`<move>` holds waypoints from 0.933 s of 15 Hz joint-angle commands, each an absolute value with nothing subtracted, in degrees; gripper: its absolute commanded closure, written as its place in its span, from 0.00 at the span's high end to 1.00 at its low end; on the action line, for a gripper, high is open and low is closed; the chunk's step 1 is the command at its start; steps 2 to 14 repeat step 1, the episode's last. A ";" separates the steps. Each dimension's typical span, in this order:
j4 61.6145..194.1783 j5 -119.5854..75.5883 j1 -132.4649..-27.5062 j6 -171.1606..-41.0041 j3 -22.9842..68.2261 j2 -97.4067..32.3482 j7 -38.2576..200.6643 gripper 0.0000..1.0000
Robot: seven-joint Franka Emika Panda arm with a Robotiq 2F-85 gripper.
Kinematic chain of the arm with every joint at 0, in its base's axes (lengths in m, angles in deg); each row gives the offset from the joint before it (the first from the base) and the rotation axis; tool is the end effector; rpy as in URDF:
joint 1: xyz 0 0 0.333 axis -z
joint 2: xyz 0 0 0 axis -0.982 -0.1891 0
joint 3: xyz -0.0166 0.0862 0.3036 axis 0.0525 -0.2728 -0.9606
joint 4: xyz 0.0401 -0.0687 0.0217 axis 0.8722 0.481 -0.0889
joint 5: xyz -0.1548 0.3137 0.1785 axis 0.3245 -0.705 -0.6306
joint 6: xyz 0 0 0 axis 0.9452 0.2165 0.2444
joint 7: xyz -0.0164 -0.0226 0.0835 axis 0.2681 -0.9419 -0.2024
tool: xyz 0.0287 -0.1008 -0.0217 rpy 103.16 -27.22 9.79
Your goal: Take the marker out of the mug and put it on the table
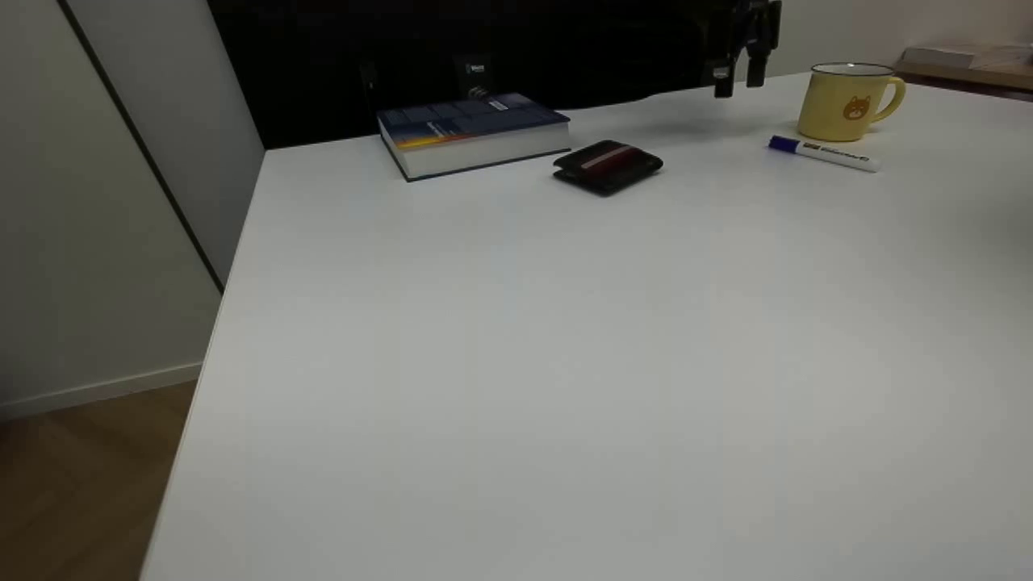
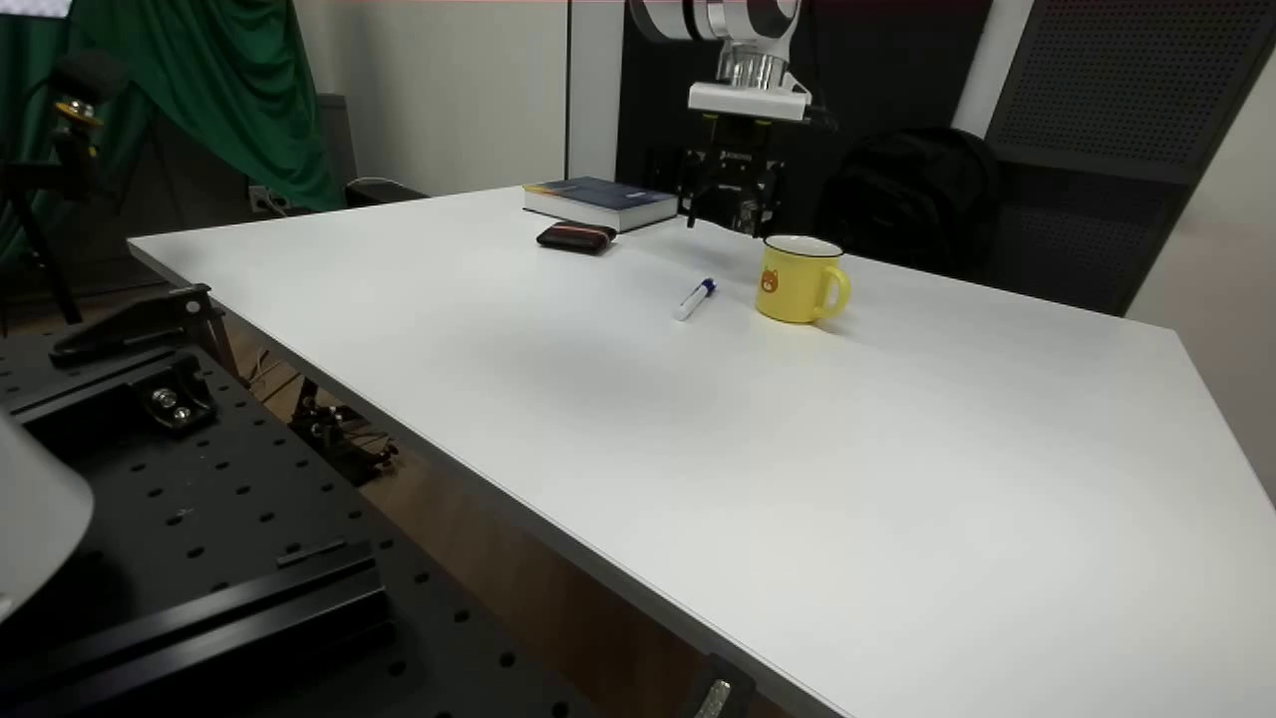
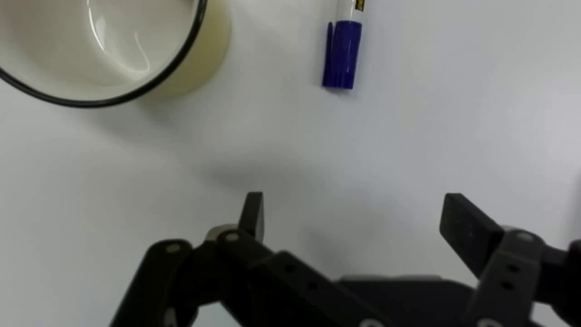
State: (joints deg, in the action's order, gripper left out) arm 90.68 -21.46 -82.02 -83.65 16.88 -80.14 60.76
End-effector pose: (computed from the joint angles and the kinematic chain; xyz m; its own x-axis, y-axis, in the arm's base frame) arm 0.7680 0.0504 0.1646 0.9250 0.3586 -0.1258 0.3603 -0.9328 -0.0100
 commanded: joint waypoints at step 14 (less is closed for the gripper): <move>90.30 -21.04 -81.81 -83.46 16.45 -80.36 61.02 1.00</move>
